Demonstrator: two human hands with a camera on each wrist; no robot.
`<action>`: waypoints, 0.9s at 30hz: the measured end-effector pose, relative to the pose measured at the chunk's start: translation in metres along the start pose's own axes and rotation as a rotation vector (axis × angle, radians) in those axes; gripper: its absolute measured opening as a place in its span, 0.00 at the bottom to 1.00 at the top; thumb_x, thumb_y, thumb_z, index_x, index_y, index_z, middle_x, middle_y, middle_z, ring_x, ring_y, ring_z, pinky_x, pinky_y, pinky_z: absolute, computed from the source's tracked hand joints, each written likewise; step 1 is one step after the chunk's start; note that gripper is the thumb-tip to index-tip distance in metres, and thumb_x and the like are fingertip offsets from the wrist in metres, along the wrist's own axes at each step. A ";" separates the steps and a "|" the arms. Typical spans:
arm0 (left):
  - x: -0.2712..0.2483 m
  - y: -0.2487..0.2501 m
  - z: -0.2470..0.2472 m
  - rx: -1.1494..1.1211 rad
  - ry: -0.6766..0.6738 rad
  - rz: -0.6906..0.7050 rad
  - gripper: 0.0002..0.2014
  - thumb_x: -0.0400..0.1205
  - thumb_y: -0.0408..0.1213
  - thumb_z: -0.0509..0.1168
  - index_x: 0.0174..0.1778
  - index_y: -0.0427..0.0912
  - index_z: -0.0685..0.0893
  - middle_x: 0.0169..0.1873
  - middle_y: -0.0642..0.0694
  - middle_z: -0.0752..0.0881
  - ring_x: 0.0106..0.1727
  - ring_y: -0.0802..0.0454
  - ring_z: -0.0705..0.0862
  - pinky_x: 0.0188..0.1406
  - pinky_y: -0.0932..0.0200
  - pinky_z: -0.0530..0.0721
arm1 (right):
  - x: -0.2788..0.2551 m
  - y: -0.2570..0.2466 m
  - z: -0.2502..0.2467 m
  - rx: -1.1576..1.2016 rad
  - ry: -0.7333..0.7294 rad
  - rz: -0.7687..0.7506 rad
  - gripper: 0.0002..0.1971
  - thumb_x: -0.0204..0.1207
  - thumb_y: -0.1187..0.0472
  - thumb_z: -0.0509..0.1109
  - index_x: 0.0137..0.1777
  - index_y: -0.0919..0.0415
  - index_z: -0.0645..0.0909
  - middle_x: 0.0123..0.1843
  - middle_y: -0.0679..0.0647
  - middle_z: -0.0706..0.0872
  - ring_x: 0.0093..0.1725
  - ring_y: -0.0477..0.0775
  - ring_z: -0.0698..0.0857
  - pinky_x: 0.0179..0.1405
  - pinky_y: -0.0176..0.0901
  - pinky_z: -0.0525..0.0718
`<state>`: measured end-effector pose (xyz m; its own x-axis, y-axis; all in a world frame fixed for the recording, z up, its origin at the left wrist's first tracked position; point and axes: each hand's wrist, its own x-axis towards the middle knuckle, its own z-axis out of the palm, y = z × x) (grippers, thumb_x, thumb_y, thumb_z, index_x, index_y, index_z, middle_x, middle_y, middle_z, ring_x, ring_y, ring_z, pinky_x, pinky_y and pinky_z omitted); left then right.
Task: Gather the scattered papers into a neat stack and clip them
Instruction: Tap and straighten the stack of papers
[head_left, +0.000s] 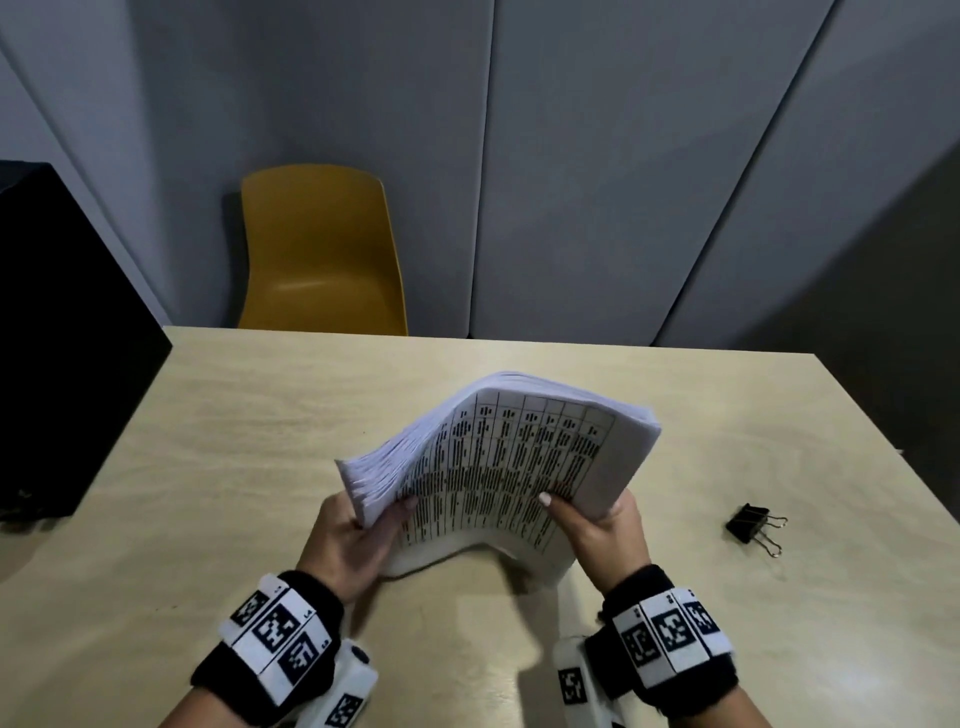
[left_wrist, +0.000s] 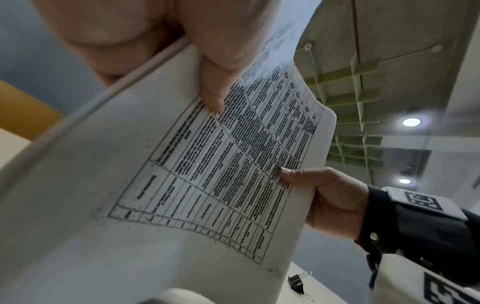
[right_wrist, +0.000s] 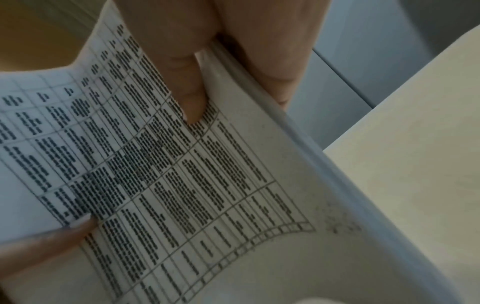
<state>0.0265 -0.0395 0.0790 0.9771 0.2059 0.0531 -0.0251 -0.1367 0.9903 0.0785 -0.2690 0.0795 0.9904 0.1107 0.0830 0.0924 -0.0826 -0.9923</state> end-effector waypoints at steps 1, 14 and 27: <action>0.001 0.001 -0.002 -0.028 -0.005 0.003 0.16 0.61 0.50 0.71 0.41 0.77 0.84 0.39 0.73 0.88 0.45 0.72 0.85 0.50 0.68 0.83 | 0.001 -0.002 0.000 0.037 0.013 -0.011 0.20 0.66 0.81 0.72 0.38 0.50 0.84 0.32 0.33 0.90 0.36 0.32 0.87 0.37 0.29 0.85; -0.015 -0.014 -0.007 0.023 0.035 -0.130 0.09 0.69 0.53 0.72 0.36 0.53 0.85 0.29 0.61 0.88 0.35 0.64 0.85 0.43 0.61 0.83 | -0.016 0.029 0.005 -0.200 0.139 0.217 0.35 0.64 0.60 0.80 0.71 0.52 0.68 0.64 0.52 0.79 0.62 0.52 0.80 0.67 0.54 0.78; -0.007 -0.005 -0.027 -0.677 0.076 -0.312 0.36 0.44 0.46 0.85 0.49 0.39 0.88 0.48 0.39 0.91 0.39 0.48 0.90 0.38 0.51 0.88 | -0.007 -0.015 -0.009 0.720 -0.100 0.237 0.13 0.64 0.75 0.68 0.48 0.65 0.86 0.44 0.61 0.91 0.41 0.58 0.91 0.37 0.46 0.88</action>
<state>0.0138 -0.0146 0.0773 0.9435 0.2068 -0.2591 0.1027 0.5606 0.8217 0.0708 -0.2772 0.0948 0.9582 0.2624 -0.1139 -0.2450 0.5469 -0.8006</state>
